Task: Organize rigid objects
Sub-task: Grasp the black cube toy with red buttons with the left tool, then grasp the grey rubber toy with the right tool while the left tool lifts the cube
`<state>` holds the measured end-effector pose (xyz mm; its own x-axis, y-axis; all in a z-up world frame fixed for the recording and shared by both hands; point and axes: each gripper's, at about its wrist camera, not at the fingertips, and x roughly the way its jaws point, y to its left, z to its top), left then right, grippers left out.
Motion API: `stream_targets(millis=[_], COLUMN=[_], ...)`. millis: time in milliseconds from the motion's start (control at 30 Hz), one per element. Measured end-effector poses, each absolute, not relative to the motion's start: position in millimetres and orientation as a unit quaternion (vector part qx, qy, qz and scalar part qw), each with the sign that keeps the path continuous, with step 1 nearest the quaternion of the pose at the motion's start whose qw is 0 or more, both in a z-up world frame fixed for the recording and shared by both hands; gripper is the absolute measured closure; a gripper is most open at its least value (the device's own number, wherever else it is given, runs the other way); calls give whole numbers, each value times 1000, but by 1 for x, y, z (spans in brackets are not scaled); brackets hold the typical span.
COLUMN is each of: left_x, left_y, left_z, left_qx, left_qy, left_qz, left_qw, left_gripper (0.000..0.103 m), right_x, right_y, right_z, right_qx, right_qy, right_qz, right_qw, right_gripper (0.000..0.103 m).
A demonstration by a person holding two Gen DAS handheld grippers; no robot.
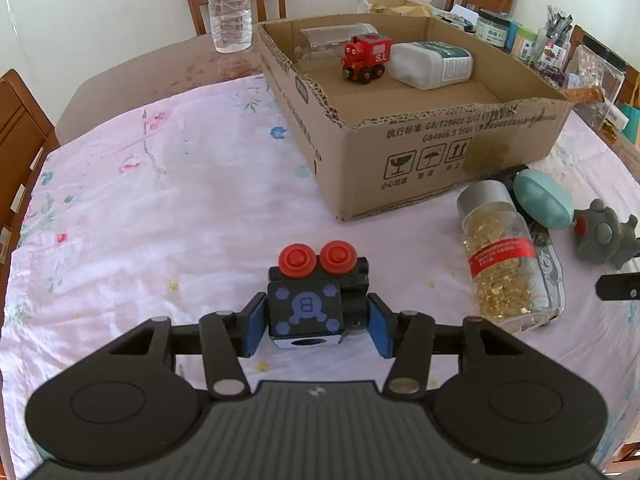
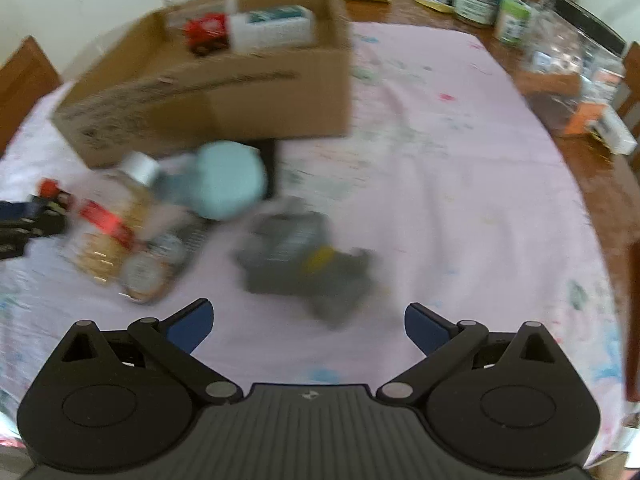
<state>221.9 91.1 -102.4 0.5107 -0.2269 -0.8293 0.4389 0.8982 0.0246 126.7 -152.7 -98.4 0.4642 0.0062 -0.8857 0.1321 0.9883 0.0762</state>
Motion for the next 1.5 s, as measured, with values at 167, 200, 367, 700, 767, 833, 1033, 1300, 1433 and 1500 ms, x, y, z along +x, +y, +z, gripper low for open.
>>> stream_targets(millis=[167,200,367,700,767,833,1033,1300,1433,1500], left_x=[223,223,222,226,226,227,228,229,228,228], left_y=[91,91,90,89,89,89,88,89,91,92], left_z=[-103,-103,-103,-106,-106,-106,-105,-102,-97,-93], left_qx=[122,123,124,120,120,121,121,122,126,129], left_qy=[455,455,453,452,452,453,454,460,461,462], left_qz=[-199,-201,-205,-202,-202,-200,-193,-202,-211,-214], left_qw=[860,859,859,860,861,860,861,856,853,851], left_gripper=[44,44,43,35,35,35,39,52,52,52], right_x=[143,146,155,163,164,164,164,163,160,157], right_y=[-143,-143,-141,-144,-143,-143,-144,-144,-147,-149], right_z=[-102,-103,-109,-112,-112,-111,-109,-106,-98,-92], right_qx=[61,62,30,20,26,31,44,25,12,4], right_qy=[498,495,490,486,486,484,484,490,492,492], right_qz=[-69,-74,-90,-130,-134,-139,-143,-139,-124,-115], right_qw=[862,864,866,864,863,863,862,860,862,863], right_gripper=[0,0,0,4,6,10,18,24,24,24])
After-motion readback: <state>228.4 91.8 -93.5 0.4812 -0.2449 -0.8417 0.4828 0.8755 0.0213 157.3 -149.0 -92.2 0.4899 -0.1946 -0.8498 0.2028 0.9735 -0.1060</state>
